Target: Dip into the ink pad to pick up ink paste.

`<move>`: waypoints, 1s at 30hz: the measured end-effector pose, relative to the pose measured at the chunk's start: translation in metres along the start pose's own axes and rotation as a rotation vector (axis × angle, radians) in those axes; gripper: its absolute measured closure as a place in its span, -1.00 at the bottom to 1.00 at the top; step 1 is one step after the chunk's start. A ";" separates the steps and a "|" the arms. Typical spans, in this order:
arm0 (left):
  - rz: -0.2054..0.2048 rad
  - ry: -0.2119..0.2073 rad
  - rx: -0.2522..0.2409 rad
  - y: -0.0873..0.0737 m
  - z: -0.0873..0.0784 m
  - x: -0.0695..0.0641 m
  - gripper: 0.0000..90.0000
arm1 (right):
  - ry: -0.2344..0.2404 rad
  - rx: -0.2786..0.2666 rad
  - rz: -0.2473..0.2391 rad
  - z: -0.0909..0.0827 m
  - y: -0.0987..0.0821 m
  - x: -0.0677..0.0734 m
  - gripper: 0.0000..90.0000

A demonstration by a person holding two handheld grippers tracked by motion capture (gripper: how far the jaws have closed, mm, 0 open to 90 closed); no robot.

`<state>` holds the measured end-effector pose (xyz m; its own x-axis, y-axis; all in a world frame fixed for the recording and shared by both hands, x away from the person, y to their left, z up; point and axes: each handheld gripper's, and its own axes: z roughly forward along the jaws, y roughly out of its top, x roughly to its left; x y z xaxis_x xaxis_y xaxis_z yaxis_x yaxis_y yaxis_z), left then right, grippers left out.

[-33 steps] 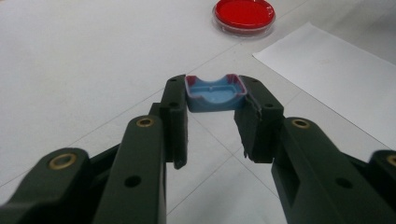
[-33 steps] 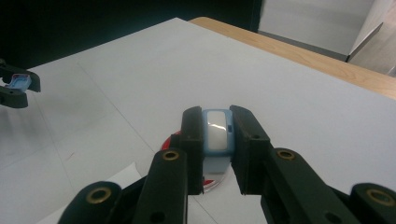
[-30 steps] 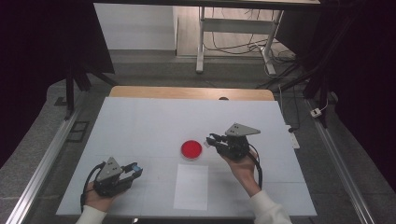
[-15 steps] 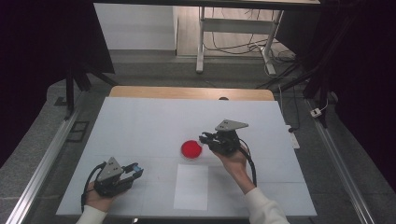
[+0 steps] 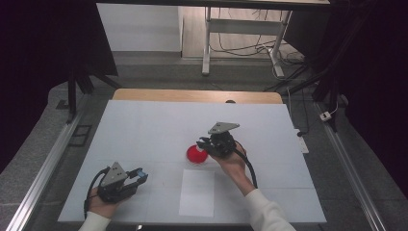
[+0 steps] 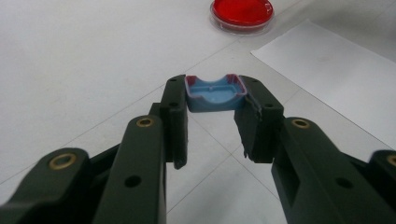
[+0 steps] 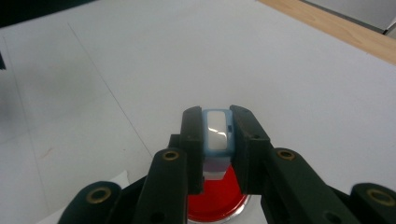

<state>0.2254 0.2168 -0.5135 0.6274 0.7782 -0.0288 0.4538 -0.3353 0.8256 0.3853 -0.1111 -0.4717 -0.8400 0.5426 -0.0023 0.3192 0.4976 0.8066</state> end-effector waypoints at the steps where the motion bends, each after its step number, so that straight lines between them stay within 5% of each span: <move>1: 0.000 -0.001 0.000 0.000 0.000 0.000 0.44 | -0.005 0.013 -0.010 0.002 0.000 0.001 0.68; 8: 0.000 0.000 0.001 0.000 0.000 0.000 0.44 | -0.012 0.070 -0.039 0.011 0.000 0.004 0.68; 30: 0.003 -0.004 0.005 0.000 0.001 -0.001 0.44 | -0.035 0.134 -0.083 0.024 -0.004 0.008 0.68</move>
<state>0.2254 0.2159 -0.5140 0.6315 0.7748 -0.0288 0.4550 -0.3403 0.8229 0.3883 -0.0926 -0.4892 -0.8510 0.5177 -0.0879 0.3069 0.6261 0.7168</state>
